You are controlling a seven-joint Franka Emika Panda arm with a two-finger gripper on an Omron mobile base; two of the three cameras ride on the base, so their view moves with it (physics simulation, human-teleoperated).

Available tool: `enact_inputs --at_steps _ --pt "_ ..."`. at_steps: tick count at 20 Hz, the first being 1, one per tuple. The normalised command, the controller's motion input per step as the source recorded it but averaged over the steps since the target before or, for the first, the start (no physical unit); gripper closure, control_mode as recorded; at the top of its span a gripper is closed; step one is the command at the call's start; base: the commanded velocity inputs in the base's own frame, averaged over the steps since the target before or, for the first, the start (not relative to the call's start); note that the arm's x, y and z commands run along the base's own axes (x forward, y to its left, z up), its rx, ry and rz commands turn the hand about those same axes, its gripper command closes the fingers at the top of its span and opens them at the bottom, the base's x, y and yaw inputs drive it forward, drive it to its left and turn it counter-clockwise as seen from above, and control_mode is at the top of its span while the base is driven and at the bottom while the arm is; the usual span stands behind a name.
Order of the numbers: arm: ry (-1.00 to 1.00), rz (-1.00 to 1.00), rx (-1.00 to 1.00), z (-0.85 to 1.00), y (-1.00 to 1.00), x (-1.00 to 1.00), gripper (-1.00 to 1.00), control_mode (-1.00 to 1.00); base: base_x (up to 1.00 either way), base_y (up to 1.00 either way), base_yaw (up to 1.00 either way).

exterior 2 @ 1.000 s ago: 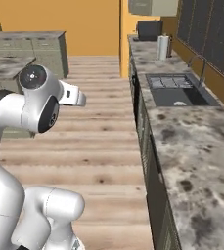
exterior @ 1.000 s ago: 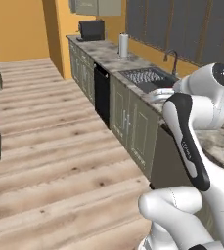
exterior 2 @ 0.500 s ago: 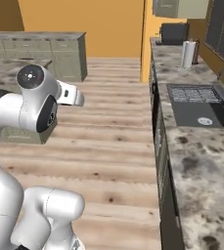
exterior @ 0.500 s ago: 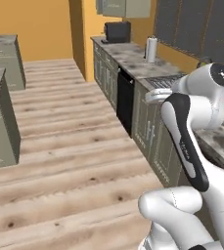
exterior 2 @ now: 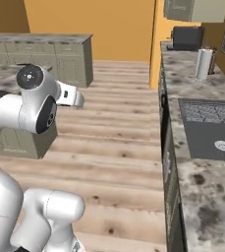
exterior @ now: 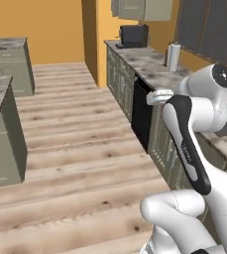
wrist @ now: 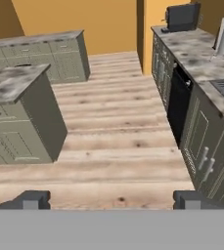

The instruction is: Close all open cabinet doors.

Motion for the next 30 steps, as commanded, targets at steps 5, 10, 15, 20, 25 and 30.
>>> enact_inputs --at_steps 5,10,15,20,25,30 --pt "0.0 0.0 0.0 0.0 0.0 0.0 -1.0 1.0 0.86 0.22 0.09" --pt "0.0 0.0 0.0 0.0 0.0 0.0 -1.0 1.0 0.87 0.23 0.06" --pt "0.0 0.0 0.0 0.0 0.0 0.0 -1.0 1.0 0.9 0.23 0.04" --pt "0.0 0.0 0.0 0.0 0.0 0.0 -1.0 1.0 0.9 0.23 0.06" --pt "0.0 0.0 0.0 0.0 0.0 0.0 -1.0 1.0 0.89 0.22 0.07" --pt "0.0 0.0 0.0 0.0 0.0 0.0 -1.0 1.0 0.89 0.21 0.08"
